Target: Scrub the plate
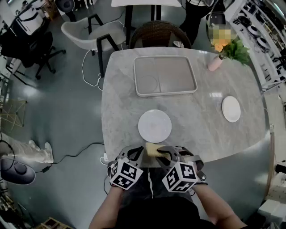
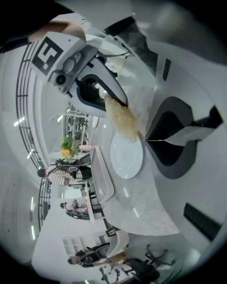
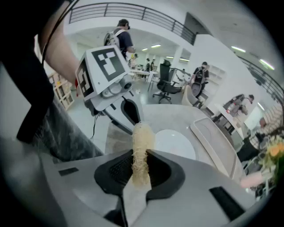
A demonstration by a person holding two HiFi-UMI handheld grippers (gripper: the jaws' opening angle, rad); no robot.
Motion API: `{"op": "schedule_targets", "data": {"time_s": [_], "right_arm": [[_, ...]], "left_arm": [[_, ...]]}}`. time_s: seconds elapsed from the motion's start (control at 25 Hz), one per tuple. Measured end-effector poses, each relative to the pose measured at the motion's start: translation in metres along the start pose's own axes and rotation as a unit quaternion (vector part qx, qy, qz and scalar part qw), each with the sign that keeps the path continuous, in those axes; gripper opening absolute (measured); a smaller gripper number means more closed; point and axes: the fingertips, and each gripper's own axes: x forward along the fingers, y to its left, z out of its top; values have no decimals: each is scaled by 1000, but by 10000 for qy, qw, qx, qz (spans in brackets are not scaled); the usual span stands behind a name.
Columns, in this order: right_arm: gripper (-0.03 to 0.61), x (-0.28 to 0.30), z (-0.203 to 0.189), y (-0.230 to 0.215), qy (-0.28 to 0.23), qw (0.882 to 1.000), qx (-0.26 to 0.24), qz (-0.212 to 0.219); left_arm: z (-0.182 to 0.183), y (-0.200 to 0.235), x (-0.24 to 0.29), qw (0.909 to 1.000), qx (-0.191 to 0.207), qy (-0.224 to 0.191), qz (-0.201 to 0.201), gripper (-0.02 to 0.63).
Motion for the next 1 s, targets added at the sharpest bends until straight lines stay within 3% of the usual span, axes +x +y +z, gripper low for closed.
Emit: {"op": "schedule_targets", "data": {"time_s": [0.12,0.24,0.4,0.52,0.64,0.8,1.0], "right_arm": [[79,-12,6,-1,-430,9948,905,-206],[78,-23,11,2,-789,9817,1688,-383],[78,-29,14,17,-1086,9670,2262,-438],[78,-32,19,32,-1245,9596,2479,-462],[78,-37,27,44,-1387,9561,2531,-502],[78,-42,35,51,-1527,9571,2415,-477],[78,-51,41,64,-1654,9629,2112,-304]], "left_arm": [[10,2,-10,9970,-615,-474,-10,14],[17,7,-23,9890,-1176,-897,-7,14],[20,6,-37,9840,-1323,-1196,-21,14],[16,-1,-49,9840,-1250,-1273,-50,14],[13,-4,-64,9764,-1595,-1456,-62,14],[23,3,-83,9594,-2124,-1855,50,14],[25,-6,-96,9551,-2141,-2022,332,14]]}}
